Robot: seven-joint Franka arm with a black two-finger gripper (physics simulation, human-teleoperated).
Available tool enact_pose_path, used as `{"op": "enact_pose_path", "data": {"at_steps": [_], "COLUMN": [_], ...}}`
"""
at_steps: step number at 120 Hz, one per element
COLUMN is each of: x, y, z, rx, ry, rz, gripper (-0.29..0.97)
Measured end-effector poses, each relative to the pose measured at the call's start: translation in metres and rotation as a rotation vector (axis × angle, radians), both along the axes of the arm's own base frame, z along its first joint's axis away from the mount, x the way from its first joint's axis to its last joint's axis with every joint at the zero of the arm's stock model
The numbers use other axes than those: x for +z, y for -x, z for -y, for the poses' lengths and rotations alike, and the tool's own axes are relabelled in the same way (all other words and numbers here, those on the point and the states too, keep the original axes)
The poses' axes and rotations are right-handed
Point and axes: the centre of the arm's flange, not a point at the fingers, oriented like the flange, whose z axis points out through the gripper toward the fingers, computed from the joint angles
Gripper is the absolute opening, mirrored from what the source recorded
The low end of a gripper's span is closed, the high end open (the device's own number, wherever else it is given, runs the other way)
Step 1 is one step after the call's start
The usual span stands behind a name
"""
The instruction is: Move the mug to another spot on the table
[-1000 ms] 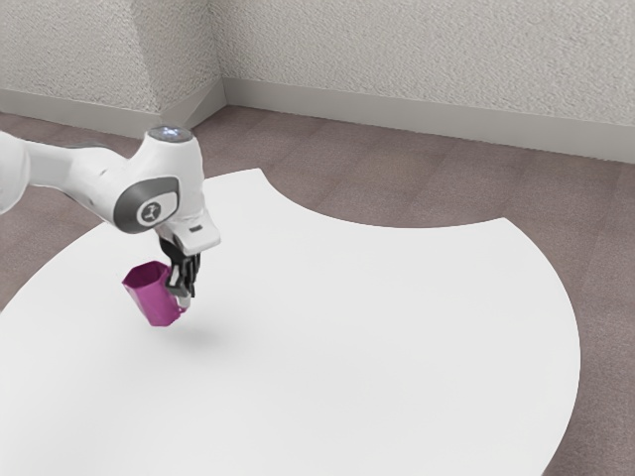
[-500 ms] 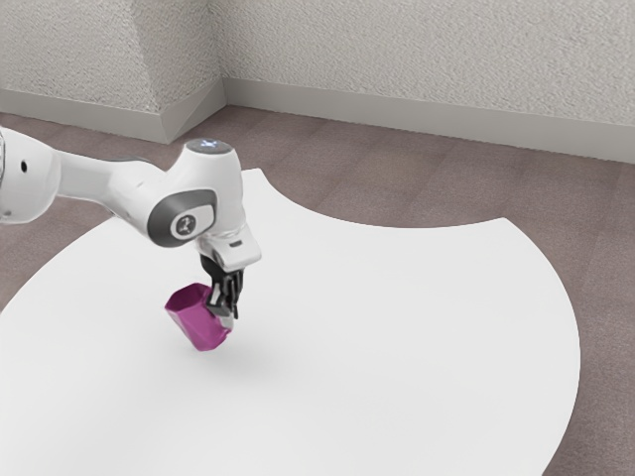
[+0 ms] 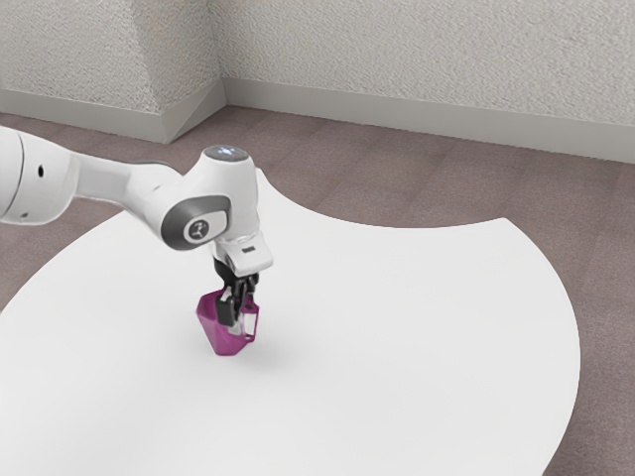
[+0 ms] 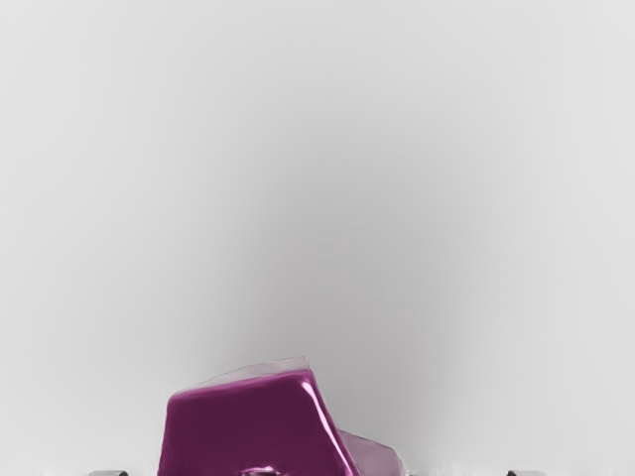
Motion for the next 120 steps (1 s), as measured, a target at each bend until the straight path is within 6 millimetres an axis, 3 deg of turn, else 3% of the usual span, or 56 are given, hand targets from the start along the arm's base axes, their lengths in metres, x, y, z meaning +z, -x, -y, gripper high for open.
{"op": "enact_pose_path", "data": {"at_steps": [24,48,68,91,120], "x": [0.027,0.087,0.145,0.236,0.304], "y": [-0.002,0.002,-0.006,-0.022,-0.017], "z": [0.000,0.010,0.018,0.050,0.062], "rx": [0.001,0.002,0.022,0.004,0.026], "ry": [-0.025,-0.085,-0.094,-0.069,-0.050], "rz": [0.046,0.145,0.249,0.376,0.383], "gripper": [0.60,0.65,0.67,0.67,0.68]}}
